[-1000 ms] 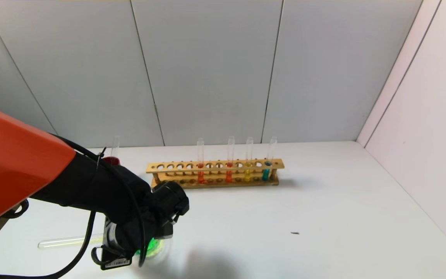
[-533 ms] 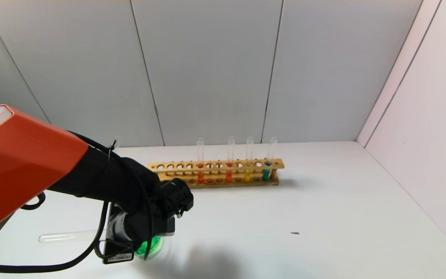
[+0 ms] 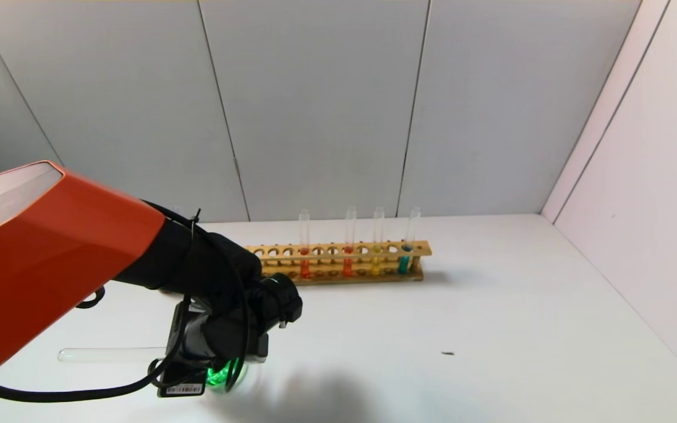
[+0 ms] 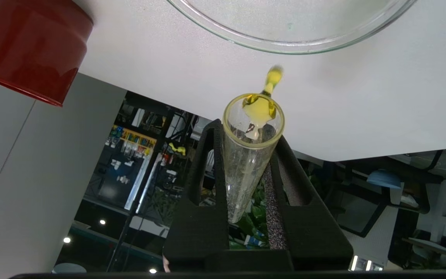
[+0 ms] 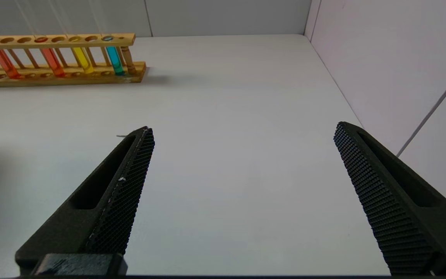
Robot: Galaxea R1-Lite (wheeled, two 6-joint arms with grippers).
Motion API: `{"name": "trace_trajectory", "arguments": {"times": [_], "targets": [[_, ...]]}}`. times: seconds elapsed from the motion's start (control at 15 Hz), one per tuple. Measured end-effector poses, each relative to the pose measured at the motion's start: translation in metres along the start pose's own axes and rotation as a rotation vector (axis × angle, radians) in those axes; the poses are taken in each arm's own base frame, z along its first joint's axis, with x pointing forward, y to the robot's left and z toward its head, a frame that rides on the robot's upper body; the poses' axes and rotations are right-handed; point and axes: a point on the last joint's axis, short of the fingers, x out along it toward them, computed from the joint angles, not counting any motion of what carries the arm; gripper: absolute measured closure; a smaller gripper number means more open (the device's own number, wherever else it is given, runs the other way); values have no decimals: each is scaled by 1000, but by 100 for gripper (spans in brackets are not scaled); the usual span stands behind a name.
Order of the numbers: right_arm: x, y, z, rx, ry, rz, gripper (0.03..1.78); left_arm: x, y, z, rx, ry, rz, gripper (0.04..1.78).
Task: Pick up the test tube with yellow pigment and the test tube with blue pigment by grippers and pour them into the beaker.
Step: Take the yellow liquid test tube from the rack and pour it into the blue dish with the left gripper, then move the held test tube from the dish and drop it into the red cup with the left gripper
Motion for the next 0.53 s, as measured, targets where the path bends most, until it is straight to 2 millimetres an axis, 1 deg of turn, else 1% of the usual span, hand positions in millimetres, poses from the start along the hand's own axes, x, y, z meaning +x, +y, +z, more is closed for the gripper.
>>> {"name": "trace_trajectory", "arguments": {"times": [0.27, 0.53], "targets": [[0, 0, 0, 0, 0, 0, 11, -3, 3, 6, 21, 12, -5, 151], [0, 0, 0, 0, 0, 0, 11, -3, 3, 8, 29, 17, -8, 151]]}}
